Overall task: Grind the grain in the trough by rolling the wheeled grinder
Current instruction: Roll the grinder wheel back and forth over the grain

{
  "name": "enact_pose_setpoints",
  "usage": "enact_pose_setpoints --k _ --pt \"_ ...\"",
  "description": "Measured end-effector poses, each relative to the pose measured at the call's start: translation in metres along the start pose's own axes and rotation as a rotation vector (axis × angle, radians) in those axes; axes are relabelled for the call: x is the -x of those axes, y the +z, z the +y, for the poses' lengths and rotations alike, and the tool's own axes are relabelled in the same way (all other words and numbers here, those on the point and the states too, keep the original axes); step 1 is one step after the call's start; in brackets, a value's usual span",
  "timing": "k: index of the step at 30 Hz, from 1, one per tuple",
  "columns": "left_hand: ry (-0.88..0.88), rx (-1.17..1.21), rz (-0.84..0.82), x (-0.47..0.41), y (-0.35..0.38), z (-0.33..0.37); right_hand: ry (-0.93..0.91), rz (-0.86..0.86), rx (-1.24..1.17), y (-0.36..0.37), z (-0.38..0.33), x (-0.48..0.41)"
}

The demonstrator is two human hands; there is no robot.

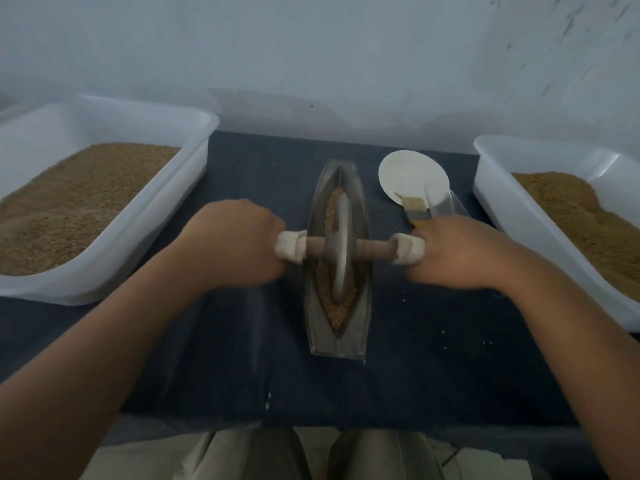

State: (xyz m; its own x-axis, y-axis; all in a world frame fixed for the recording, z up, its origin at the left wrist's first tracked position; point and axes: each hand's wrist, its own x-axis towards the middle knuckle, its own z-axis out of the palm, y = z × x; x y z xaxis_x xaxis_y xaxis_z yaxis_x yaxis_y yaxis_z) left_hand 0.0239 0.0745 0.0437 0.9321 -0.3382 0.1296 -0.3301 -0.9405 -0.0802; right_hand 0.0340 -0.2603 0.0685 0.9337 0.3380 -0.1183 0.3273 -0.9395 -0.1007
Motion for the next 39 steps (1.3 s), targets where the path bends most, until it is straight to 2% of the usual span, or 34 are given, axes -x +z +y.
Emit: enact_pose_setpoints --k 3,6,8,10,13,18,20,23,26,29,32,34,37,39 --pt "-0.026 -0.019 0.021 -0.004 0.002 0.001 0.015 -0.006 0.020 0.003 0.001 -0.009" --pt "-0.098 0.001 -0.008 -0.045 -0.001 0.001 0.114 0.240 0.131 0.010 0.007 -0.048" --pt "-0.141 0.019 0.002 -0.072 -0.005 -0.002 0.174 0.338 0.168 0.010 0.009 -0.073" --pt "-0.130 0.012 0.015 -0.086 -0.007 -0.002 0.209 0.332 0.177 0.008 0.012 -0.085" --pt "-0.070 -0.016 -0.014 -0.076 -0.012 -0.001 0.197 0.222 0.146 0.009 0.012 -0.071" --pt "0.009 0.012 -0.042 -0.014 -0.001 -0.003 0.000 0.126 0.056 0.014 0.007 -0.003" --pt "-0.006 0.002 -0.025 -0.014 0.004 -0.003 -0.013 0.179 0.084 0.016 0.007 -0.004" --pt "-0.078 -0.041 0.040 -0.043 0.005 0.000 0.092 0.326 0.181 0.019 0.007 -0.038" --pt "-0.146 -0.055 0.118 -0.075 0.002 0.001 0.180 0.422 0.166 0.018 0.011 -0.072" --pt "-0.117 -0.023 0.060 -0.082 -0.005 0.001 0.187 0.365 0.169 0.014 0.014 -0.078" --pt "-0.041 0.010 0.000 -0.054 -0.005 -0.002 0.084 0.211 0.174 0.009 0.011 -0.049" --pt "0.006 -0.044 0.038 -0.024 0.003 -0.003 0.011 0.131 0.127 0.011 0.009 -0.020" --pt "0.051 -0.149 0.190 -0.002 0.012 -0.002 -0.022 0.094 0.061 0.015 0.009 -0.001" --pt "0.021 -0.140 0.150 -0.018 0.010 -0.002 0.019 0.133 0.104 0.018 0.009 -0.014"
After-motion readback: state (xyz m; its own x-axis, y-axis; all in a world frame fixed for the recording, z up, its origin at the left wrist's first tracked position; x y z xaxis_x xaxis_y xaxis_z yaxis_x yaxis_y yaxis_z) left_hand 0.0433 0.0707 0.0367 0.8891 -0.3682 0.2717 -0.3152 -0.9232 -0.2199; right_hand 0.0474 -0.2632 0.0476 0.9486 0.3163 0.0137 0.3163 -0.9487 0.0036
